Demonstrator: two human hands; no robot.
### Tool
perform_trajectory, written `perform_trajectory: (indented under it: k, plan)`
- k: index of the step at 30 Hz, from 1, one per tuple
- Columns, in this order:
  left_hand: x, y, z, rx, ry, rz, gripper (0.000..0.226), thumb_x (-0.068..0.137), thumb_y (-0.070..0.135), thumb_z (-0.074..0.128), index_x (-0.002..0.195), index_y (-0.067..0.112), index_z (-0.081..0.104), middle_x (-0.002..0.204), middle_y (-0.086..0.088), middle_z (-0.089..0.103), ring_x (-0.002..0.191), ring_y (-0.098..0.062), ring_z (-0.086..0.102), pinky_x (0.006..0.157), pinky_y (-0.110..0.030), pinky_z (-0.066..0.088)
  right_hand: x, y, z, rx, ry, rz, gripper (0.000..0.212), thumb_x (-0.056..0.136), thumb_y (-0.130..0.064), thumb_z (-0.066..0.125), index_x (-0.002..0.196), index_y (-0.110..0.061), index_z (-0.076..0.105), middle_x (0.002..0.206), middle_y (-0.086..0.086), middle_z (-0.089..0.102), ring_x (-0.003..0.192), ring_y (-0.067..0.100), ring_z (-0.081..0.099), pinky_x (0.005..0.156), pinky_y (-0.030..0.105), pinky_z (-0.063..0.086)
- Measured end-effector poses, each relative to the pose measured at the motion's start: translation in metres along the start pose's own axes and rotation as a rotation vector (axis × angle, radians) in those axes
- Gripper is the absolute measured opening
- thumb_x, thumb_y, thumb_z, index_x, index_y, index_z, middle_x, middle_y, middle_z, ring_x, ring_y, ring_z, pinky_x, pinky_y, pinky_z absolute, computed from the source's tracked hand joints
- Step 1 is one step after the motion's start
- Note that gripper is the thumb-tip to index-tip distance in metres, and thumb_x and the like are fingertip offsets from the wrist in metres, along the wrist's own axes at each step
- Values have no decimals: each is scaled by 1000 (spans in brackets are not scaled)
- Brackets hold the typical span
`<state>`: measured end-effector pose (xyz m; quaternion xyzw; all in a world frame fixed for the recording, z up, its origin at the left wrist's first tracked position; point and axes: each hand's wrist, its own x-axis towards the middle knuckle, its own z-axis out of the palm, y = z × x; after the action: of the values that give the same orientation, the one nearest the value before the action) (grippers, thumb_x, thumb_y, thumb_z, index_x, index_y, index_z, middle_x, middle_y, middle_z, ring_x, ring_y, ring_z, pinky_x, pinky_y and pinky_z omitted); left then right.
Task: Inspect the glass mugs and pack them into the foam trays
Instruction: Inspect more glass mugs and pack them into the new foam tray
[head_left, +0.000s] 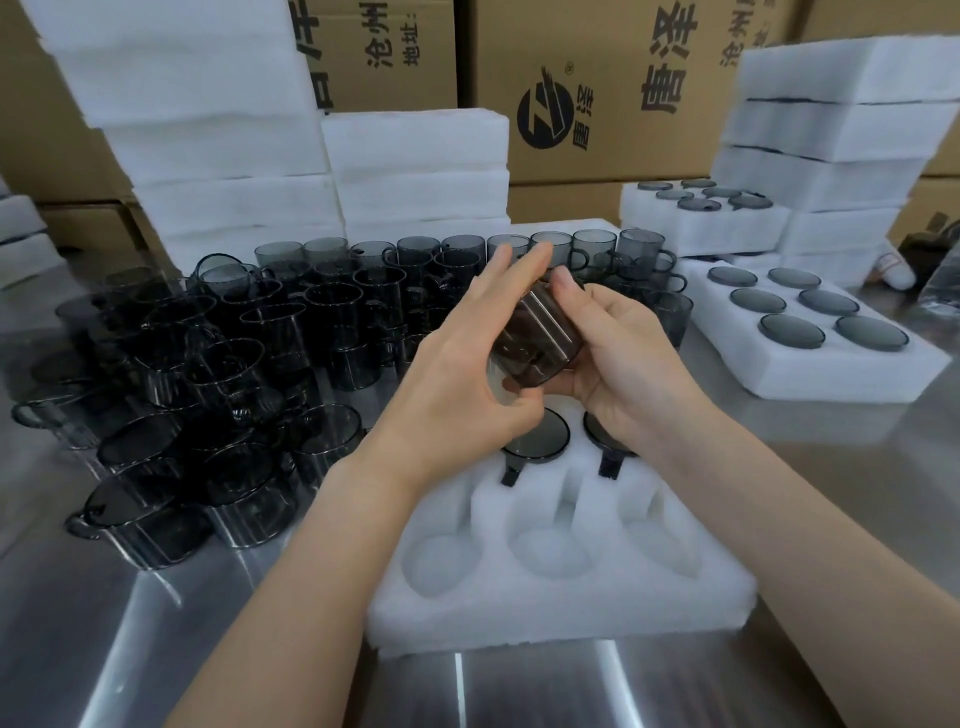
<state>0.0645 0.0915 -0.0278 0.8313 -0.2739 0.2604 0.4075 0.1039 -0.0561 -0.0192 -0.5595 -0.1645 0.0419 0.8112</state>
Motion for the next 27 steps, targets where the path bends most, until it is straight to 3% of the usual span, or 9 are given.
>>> perform_trajectory:
  k: [2, 5, 8, 10, 13, 17, 22, 25, 27]
  plan:
    - [0, -2, 1, 37, 23, 18, 89, 72, -2, 66, 151, 22, 32, 152, 21, 26, 147, -1, 15, 115, -14, 21, 0, 2, 0, -19, 32, -36, 35, 79, -41, 67, 84, -9, 52, 79, 13, 67, 73, 27, 70, 58, 44, 59]
    - [1, -4, 2, 103, 43, 58, 84, 75, 2, 75, 149, 10, 34, 152, 4, 38, 144, -13, 31, 117, -23, 25, 1, 5, 0, -41, 73, -56, 30, 89, -36, 63, 75, -14, 49, 72, 7, 67, 69, 22, 69, 62, 44, 60]
    - [2, -4, 3, 140, 52, 36, 83, 76, 18, 81, 147, 9, 39, 148, -1, 46, 138, -9, 39, 114, -16, 27, 1, 6, 2, -81, 112, -71, 28, 96, -32, 58, 78, -13, 49, 70, 3, 66, 70, 19, 68, 68, 47, 60]
    - [2, -3, 3, 141, 105, 7, 76, 76, 17, 81, 144, 12, 45, 142, 2, 52, 131, -5, 45, 109, -12, 31, 0, 6, 3, -101, 66, -63, 25, 97, -32, 57, 83, -13, 50, 76, 3, 67, 75, 19, 68, 71, 49, 60]
    - [2, -3, 0, 71, 207, -55, 68, 75, 10, 77, 138, 15, 52, 130, 6, 60, 120, 0, 54, 101, -10, 38, -3, 6, 3, -69, -69, -69, 20, 93, -25, 63, 96, -11, 50, 85, 2, 72, 85, 19, 71, 68, 37, 58]
    - [2, -2, 0, 28, 199, -90, 66, 77, 7, 74, 138, 18, 52, 129, 8, 60, 118, 0, 55, 98, -10, 40, -5, 5, 2, -100, -66, -141, 18, 90, -13, 67, 103, -10, 54, 91, 5, 73, 90, 20, 71, 72, 36, 57]
    - [4, -5, 0, 50, 176, -83, 70, 74, 3, 73, 139, 18, 52, 130, 8, 60, 118, 3, 53, 97, -4, 35, -5, 3, 1, -140, -10, -163, 6, 93, -12, 63, 92, -12, 58, 84, 8, 72, 85, 21, 71, 69, 38, 58]
    - [2, -6, 0, 46, 151, -64, 73, 71, 2, 74, 139, 19, 52, 131, 9, 60, 119, 2, 53, 98, -7, 37, -3, 2, -1, -178, 23, -182, 17, 96, -16, 61, 79, -16, 57, 84, 12, 70, 87, 28, 70, 69, 44, 58]
    - [2, -6, 0, 19, 156, -54, 73, 71, -1, 73, 138, 19, 52, 131, 8, 60, 121, 0, 53, 101, -14, 41, -3, 2, -3, -193, -7, -174, 12, 96, -17, 61, 84, -16, 58, 88, 12, 70, 90, 31, 70, 72, 45, 58]
